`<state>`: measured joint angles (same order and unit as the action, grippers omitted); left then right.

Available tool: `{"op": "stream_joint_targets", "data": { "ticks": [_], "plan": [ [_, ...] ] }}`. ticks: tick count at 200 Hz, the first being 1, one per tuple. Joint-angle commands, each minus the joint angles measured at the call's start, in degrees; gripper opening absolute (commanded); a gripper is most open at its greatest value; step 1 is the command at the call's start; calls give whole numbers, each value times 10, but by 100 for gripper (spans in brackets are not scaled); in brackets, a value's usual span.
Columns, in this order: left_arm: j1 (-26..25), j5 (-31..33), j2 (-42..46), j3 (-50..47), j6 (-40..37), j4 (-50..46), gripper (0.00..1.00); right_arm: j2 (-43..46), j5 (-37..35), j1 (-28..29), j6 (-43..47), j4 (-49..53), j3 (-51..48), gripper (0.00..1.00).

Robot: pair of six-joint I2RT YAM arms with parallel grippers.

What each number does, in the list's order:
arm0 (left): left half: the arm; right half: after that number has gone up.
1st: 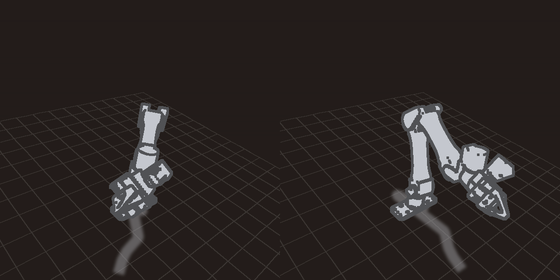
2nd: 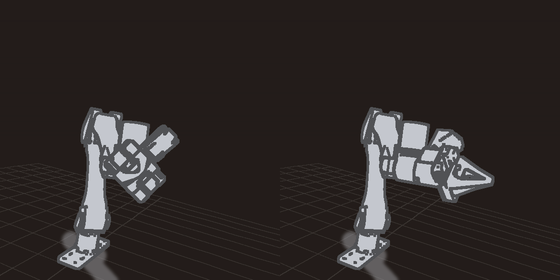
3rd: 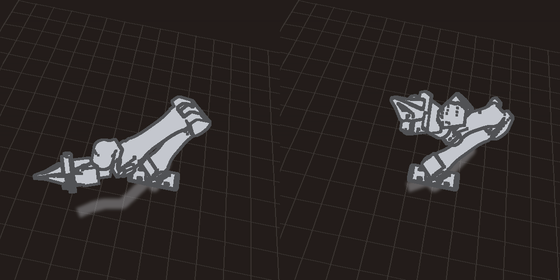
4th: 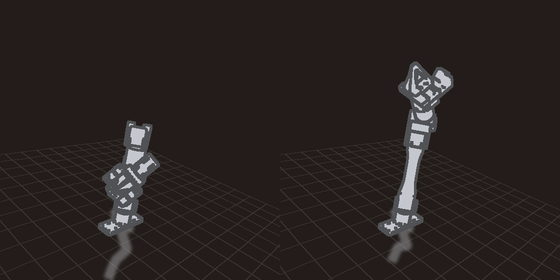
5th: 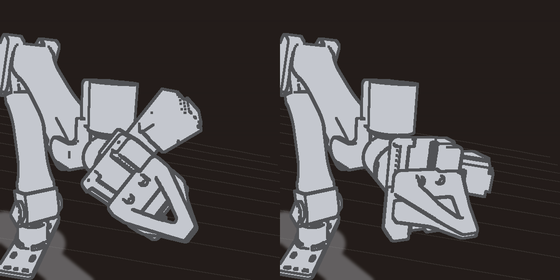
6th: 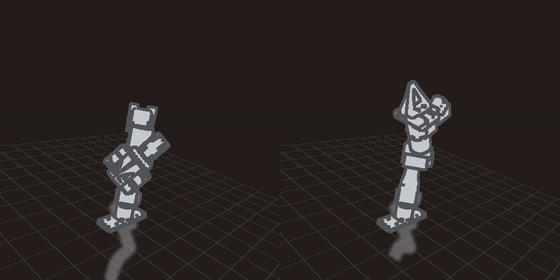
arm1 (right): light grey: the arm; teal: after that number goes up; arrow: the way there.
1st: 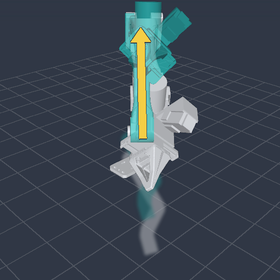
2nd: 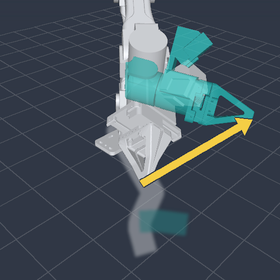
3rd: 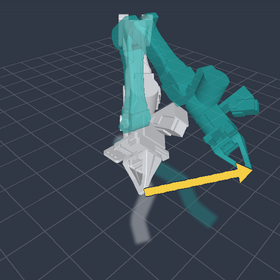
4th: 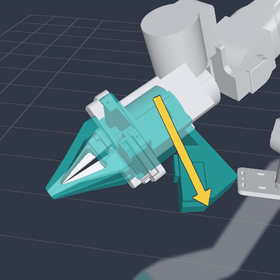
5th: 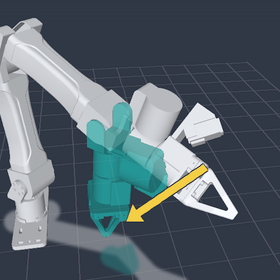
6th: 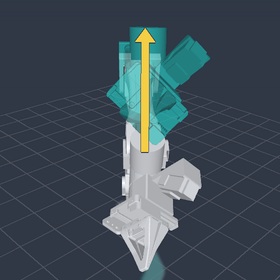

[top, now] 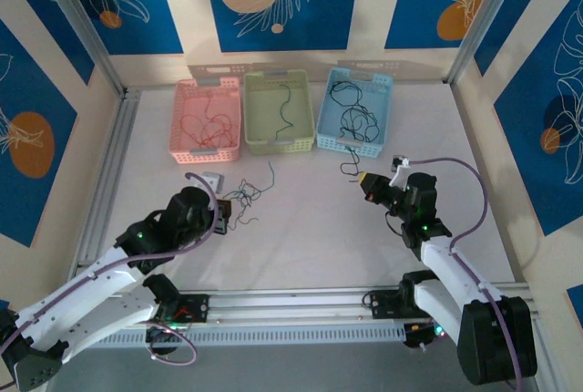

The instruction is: Untangle the cables

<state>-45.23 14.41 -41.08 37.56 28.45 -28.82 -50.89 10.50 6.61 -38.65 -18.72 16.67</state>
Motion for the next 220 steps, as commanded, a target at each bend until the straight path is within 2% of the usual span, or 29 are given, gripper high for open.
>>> {"op": "stream_joint_targets", "data": {
  "ticks": [1,29,42,80,97,119,174,195,220],
  "plan": [
    [4,-12,5,1,6,-3,0,8,16,0,-4,-21,-10,0],
    [4,-23,12,14,-1,-22,0,21,40,1,-1,-53,-16,0],
    [4,-28,18,19,-1,-31,0,25,29,1,1,-50,-7,0],
    [3,-44,29,18,-1,-43,0,-16,-61,-22,-21,86,129,0],
    [4,-44,31,12,3,-34,0,-96,-59,-29,-17,93,205,0],
    [4,-51,35,7,8,-23,0,-224,-52,-36,-18,150,336,0],
    [4,-49,49,7,20,-23,0,-455,-105,-40,8,244,576,0],
    [4,-54,47,2,27,-17,0,-509,-94,-42,16,268,631,9],
    [4,-64,39,6,29,-9,0,-554,-70,-40,29,315,689,34]
  ]
}}
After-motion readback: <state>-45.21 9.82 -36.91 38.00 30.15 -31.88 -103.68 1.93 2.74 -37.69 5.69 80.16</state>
